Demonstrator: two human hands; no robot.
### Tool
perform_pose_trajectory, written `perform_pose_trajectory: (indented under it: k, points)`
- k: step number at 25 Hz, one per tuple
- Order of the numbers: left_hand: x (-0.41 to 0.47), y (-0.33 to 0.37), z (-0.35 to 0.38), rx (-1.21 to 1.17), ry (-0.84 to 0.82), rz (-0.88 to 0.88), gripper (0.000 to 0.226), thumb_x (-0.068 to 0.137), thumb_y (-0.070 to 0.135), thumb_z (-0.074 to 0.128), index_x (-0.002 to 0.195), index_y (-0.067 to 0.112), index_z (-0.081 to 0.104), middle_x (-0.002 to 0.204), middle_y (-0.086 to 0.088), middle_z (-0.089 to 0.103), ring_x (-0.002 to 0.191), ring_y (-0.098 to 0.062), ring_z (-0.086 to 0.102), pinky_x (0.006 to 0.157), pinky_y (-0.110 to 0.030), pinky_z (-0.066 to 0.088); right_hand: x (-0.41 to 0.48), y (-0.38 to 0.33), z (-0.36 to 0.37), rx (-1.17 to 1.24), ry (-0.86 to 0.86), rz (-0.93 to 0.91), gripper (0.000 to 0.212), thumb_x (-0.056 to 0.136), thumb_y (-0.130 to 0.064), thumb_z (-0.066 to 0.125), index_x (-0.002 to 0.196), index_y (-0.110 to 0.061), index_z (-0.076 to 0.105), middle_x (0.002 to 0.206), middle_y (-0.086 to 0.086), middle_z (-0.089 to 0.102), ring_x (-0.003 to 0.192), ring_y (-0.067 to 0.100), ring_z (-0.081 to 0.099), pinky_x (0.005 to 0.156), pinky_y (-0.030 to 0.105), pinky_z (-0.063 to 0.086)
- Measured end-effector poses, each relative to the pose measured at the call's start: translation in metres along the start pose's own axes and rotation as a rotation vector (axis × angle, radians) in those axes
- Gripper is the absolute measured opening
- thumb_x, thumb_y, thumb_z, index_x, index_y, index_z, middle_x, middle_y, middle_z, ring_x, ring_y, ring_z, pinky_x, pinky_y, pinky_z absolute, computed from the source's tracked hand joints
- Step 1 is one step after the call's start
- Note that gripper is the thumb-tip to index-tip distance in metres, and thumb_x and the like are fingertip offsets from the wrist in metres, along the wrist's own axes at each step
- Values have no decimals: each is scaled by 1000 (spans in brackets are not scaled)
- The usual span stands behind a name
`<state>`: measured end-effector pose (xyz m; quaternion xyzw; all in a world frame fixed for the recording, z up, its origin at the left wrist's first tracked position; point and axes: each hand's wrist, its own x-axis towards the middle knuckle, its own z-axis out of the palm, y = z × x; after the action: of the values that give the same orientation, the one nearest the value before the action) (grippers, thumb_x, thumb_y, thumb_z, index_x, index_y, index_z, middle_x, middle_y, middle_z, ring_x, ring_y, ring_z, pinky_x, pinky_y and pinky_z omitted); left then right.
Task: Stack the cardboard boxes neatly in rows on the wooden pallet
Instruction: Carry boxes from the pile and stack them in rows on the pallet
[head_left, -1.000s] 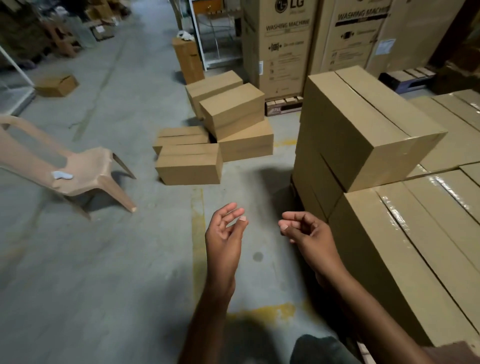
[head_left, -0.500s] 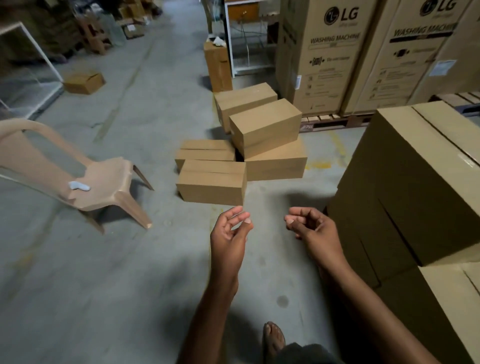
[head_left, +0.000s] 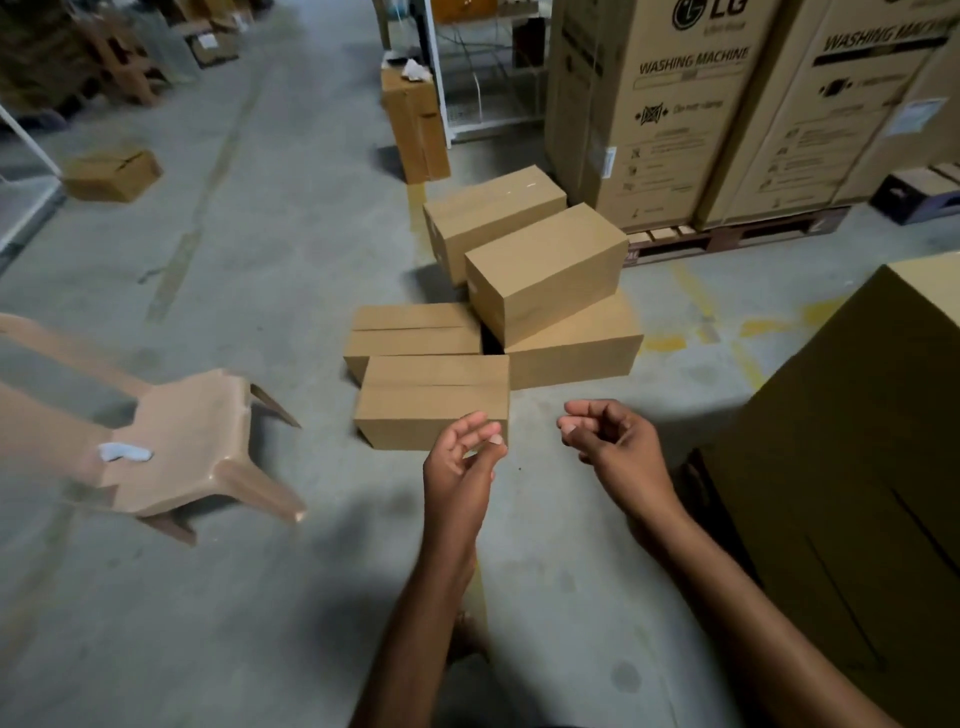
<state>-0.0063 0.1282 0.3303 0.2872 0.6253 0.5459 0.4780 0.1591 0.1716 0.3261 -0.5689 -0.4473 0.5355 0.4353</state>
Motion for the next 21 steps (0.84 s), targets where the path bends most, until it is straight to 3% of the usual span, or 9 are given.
perform_pose_trajectory:
  k: [5, 11, 15, 18, 21]
  points:
    - [120, 29, -38, 22, -85, -49, 27, 96, 11, 68, 118, 26, 67, 110, 8, 76, 105, -11, 72, 74, -16, 50, 75, -19, 78, 3, 67, 35, 18, 95, -7, 71, 111, -15, 72, 96, 3, 77, 85, 3, 71, 72, 11, 52]
    - [260, 25, -60, -26, -5, -207, 24, 97, 13, 68, 116, 27, 66, 113, 7, 74, 99, -7, 73, 77, -26, 50, 189, -19, 141, -112, 42, 114, 20, 96, -4, 68, 116, -9, 70, 98, 8, 74, 78, -5, 67, 70, 7, 49]
    - [362, -16, -59, -66, 94, -313, 25, 97, 9, 67, 116, 25, 66, 114, 4, 73, 99, -11, 71, 75, -24, 50, 299, 19, 176, -215, -15, 181, 19, 96, -4, 68, 113, -12, 70, 100, 7, 74, 80, -5, 67, 75, 10, 52]
    - [435, -63, -56, -65, 171, -404, 25, 96, 5, 66, 108, 27, 65, 113, 1, 71, 101, -17, 69, 75, -25, 51, 385, 70, 201, -357, -49, 244, 18, 94, -9, 71, 107, -21, 70, 97, -2, 74, 90, 4, 69, 87, 29, 56]
    - [502, -122, -59, -69, 243, -529, 30, 93, 1, 66, 106, 28, 62, 113, -4, 69, 99, -20, 65, 69, -28, 51, 467, 130, 227, -586, -139, 277, 22, 93, -18, 72, 114, -23, 68, 110, -6, 71, 97, 10, 66, 84, 30, 54]
